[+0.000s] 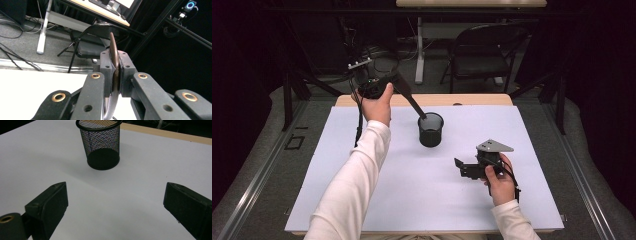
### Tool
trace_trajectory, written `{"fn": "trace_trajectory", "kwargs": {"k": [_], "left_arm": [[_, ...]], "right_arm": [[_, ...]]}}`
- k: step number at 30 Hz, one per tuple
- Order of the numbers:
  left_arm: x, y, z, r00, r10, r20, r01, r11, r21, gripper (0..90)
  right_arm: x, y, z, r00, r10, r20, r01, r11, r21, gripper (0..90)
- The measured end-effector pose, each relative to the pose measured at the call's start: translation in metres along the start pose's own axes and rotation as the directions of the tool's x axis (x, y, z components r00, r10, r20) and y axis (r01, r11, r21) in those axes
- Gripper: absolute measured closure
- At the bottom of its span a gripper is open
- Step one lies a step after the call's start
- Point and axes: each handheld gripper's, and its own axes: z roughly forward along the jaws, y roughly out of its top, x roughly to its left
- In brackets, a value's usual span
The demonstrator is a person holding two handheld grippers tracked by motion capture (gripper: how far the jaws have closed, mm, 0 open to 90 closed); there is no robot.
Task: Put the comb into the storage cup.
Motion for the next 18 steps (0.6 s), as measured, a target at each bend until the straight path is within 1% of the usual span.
{"fn": "trace_trajectory", "kwargs": {"k": [1, 4, 9, 18], "left_arm": [[-0.001, -0.001, 0.001, 1.0, 0.002, 0.0, -0.002, 1.0, 0.001, 84.4], [-0.003, -0.004, 0.004, 0.9999, 0.01, -0.001, -0.01, 0.9999, 0.01, 84.4], [-0.006, -0.007, 0.007, 0.9998, 0.021, -0.004, -0.021, 0.9995, 0.022, 84.4], [-0.012, -0.014, 0.016, 0.9997, 0.026, 0.001, -0.026, 0.9989, 0.04, 84.4]], "right_arm": [[0.0, 0.0, 0.0, 1.0, -0.006, 0.001, 0.006, 1.0, -0.001, 5.6], [0.0, 0.0, 0.0, 1.0, 0.001, 0.0, -0.001, 1.0, -0.002, 5.6], [-0.001, 0.0, 0.0, 1.0, -0.001, 0.0, 0.001, 1.0, -0.004, 5.7], [-0.001, 0.0, 0.0, 1.0, -0.006, 0.0, 0.006, 1.0, -0.004, 5.8]]}}
